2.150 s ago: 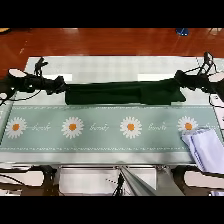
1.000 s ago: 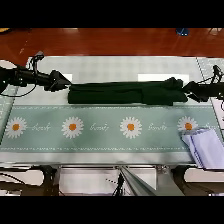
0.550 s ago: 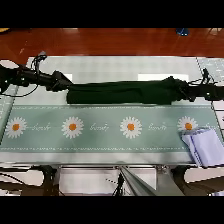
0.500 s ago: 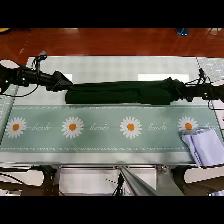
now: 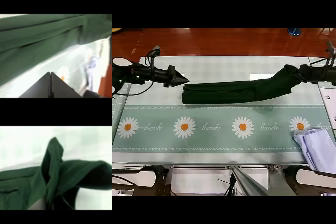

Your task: Fold the shirts.

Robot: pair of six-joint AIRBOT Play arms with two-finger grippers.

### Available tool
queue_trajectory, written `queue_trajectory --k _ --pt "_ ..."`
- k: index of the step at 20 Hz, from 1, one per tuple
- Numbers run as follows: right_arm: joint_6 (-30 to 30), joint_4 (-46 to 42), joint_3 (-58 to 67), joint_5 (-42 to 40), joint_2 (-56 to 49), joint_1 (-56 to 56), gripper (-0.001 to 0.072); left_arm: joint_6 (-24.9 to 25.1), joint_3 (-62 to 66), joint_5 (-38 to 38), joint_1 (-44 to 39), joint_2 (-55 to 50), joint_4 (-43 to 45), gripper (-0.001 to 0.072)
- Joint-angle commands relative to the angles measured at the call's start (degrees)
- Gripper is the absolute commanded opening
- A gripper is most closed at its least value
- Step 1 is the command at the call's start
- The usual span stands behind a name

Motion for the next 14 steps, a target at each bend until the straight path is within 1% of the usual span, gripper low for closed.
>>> queue_trajectory --k 1,7,8,11,14 --pt "0.2 -1.8 0.5 6.1 7.1 0.2 0.0019 0.4 0.0 1.3 -5.8 0.2 -5.3 0.0023" --pt "5.2 -14.9 0.5 13.1 19.1 3.8 0.0019 -0.3 0.0 10.4 -20.3 0.2 -5.4 0.0023" --pt "6.1 -16.0 0.5 14.0 21.1 4.4 0.0019 -0.3 0.0 12.3 -22.5 0.2 -5.4 0.0023" --pt "8.4 -16.4 0.5 16.8 26.4 4.7 0.0019 -2.6 0.0 17.0 -28.7 -0.9 -5.5 0.0023" --pt "10.4 -16.5 0.5 19.2 31.4 4.7 0.0018 -2.6 0.0 18.3 -34.1 -2.8 -6.3 0.0023"
